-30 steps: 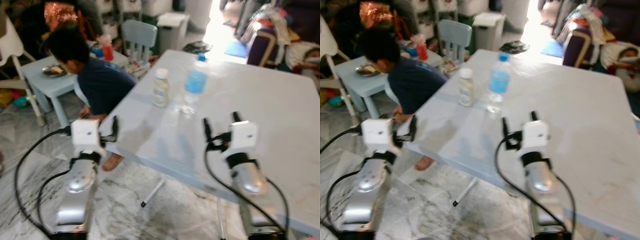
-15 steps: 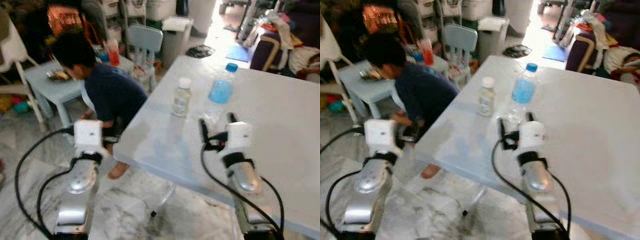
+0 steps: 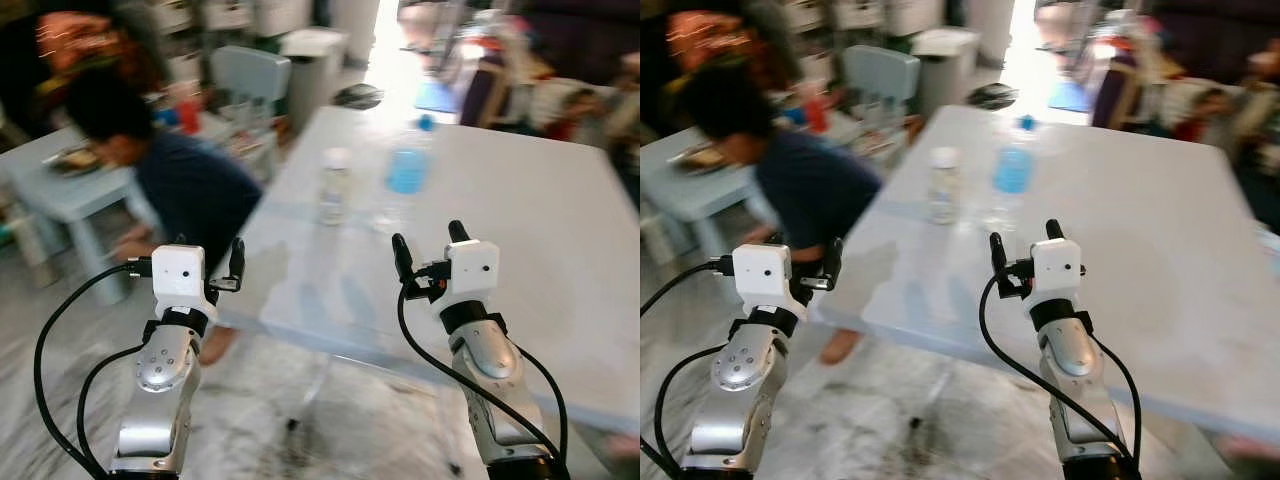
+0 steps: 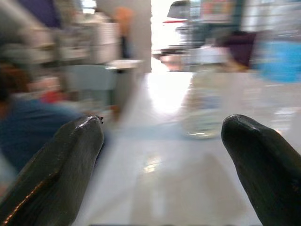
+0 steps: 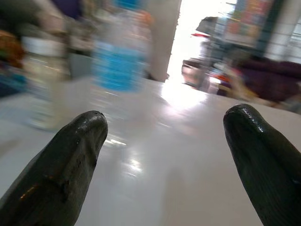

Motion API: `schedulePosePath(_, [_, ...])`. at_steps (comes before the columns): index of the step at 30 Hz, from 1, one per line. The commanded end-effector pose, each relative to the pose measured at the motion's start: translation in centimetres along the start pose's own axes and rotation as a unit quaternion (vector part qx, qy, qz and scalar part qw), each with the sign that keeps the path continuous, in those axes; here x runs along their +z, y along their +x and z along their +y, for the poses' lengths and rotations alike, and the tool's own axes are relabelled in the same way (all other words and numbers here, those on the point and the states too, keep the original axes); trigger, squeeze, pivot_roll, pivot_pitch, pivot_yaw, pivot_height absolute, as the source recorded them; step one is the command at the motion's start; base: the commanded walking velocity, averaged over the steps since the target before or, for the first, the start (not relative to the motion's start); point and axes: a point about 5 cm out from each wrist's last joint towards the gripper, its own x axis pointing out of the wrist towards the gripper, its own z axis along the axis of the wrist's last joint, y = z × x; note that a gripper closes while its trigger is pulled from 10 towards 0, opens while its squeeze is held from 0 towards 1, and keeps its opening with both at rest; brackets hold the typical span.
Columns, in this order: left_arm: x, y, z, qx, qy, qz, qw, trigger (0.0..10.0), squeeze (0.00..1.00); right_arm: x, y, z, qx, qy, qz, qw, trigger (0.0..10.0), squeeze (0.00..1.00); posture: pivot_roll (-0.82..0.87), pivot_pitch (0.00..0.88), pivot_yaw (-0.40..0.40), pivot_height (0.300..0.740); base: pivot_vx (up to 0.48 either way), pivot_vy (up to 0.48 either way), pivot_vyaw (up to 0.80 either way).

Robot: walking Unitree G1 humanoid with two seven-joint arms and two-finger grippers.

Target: Restocking fridge

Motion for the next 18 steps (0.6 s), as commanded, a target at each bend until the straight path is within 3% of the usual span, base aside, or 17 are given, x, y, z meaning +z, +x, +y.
schedulePosePath(1, [0.27,-0.12,-0.19,-0.006,-0.002,-0.006,1.000,10.0,0.00,0.02,0.23,-0.18,0.000,-0.001,-0.001,1.000,10.0,0.00,0.05,0.006,-0.046,0.740,0.262,0.000,0.00])
schedulePosePath(13, [0.24,-0.07,-0.23,-0.007,-0.005,-0.006,1.000,10.0,0.00,0.09,0.20,-0.04,0.006,-0.006,-0.005,1.000,10.0,0.00,0.05,0.003,-0.045,0.740,0.274,0.000,0.00])
schedulePosePath(16, [0.22,-0.11,-0.23,-0.008,-0.006,-0.006,1.000,10.0,0.00,0.23,0.13,0.28,0.025,-0.027,-0.013,0.999,10.0,0.00,0.05,0.001,-0.043,0.740,0.290,0.000,0.00])
schedulePosePath(18, [0.24,-0.09,-0.32,-0.010,-0.007,-0.006,1.000,10.0,0.00,0.29,0.10,0.34,0.023,-0.025,-0.016,0.999,10.0,0.00,0.05,0.000,-0.043,0.740,0.328,0.000,0.58])
